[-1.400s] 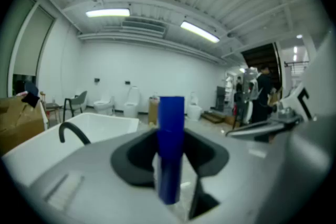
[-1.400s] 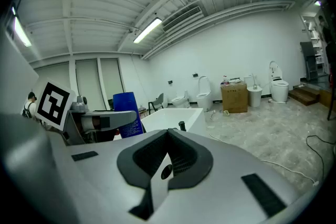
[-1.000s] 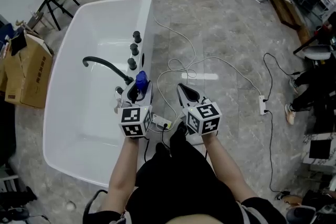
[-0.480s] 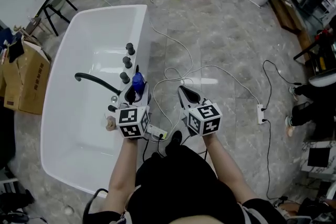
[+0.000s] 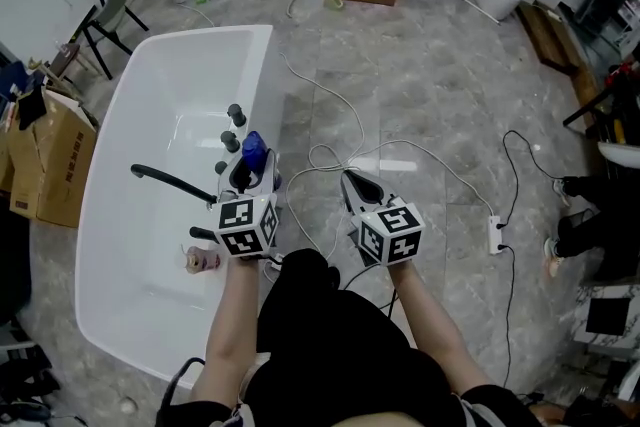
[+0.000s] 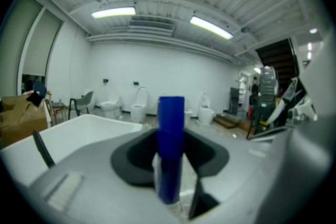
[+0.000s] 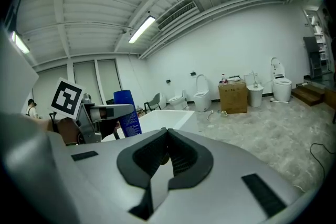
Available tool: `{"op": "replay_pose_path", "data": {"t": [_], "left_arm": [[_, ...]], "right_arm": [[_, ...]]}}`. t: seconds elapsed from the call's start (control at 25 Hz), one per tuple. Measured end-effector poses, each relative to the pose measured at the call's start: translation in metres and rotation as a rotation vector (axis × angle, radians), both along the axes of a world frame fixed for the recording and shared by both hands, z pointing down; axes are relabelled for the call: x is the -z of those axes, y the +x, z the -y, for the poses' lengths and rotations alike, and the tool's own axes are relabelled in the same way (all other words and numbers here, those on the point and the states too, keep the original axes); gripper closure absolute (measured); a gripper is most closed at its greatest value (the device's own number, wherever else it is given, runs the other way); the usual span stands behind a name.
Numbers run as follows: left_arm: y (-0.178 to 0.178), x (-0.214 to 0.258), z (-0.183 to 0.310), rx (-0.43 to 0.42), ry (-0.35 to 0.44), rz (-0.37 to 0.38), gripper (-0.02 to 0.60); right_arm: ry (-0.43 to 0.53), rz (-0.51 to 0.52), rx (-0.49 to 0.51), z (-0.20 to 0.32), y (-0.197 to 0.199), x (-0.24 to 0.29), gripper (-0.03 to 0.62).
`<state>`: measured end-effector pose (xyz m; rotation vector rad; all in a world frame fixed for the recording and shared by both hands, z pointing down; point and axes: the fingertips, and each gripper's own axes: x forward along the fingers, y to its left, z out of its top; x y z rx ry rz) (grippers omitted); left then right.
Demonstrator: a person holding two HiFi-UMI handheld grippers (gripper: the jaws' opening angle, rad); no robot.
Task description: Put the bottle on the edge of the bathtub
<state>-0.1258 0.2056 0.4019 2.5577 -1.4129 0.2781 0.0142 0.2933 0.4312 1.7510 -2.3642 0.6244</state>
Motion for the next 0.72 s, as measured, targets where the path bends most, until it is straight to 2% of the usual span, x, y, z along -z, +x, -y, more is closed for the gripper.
{"op": "replay_pose_path", "data": {"t": [0.36,0.72], "left_arm": [[0.018,0.001,0.039,0.028,0.006,0.023,0.423],[0.031,-0.024,0.111,0.048,-0.024,0.024,0.422]], "right_arm": [[-0.010,0.016,-0.004,0.025,0.025,-0.006,0.591],[-0.038,0.014,0.025,0.090,0.036,-0.022,0.591]]}}
